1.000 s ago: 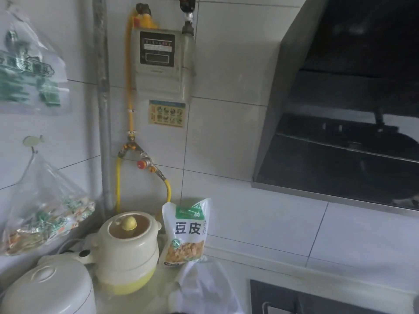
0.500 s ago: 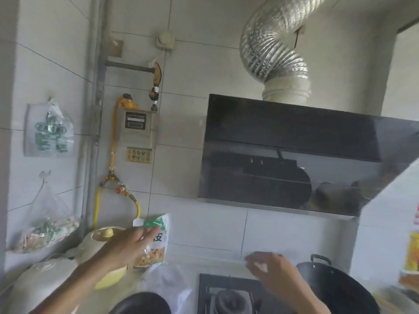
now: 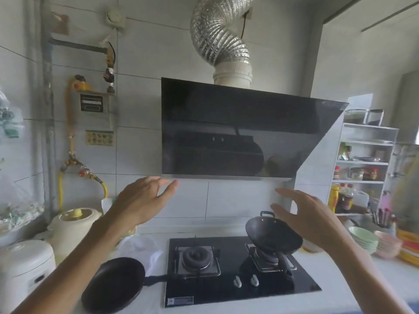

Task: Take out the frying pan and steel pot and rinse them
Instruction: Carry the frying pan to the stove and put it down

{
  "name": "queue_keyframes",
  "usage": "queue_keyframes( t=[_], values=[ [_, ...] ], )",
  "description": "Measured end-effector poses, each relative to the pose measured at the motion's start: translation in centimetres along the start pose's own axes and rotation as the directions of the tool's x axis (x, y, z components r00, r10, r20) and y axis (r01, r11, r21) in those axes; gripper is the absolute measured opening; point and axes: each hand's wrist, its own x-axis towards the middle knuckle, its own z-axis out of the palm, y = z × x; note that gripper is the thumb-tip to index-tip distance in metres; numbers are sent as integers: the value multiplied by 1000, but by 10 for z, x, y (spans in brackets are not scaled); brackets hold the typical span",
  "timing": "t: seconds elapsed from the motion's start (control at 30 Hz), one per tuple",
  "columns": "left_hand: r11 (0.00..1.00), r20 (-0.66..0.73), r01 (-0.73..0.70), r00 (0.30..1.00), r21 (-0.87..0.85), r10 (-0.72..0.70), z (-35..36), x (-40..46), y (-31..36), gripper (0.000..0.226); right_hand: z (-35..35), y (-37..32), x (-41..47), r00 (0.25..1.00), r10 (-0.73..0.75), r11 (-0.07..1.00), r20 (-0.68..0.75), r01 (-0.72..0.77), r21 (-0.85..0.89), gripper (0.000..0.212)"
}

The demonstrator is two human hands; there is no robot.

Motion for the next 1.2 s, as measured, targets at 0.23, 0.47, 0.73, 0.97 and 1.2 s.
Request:
queue_keyframes(
  t=[0.23,0.47,0.73,0.97,1.2],
  values=[
    [991,40,-109,993,-77,113,29,9,44,81,-13,31,-23,986,68,988,-153,-88,-129,62],
    [943,15,-239,968,-230,249,60,30,109,83,-33,65,-52,925,173,947,-339,-251,-202,67],
    [814,15,-453,871,-363,492,112,39,232,86,-84,140,-118,806,379,814,-454,-524,-251,63],
    [657,58,-574,730,-488,681,173,13,398,74,-137,259,-188,656,517,660,-550,-714,-233,61],
    [505,93,-608,579,-613,810,238,-39,603,57,-204,395,-251,580,596,543,-555,-800,-254,54]
  ],
)
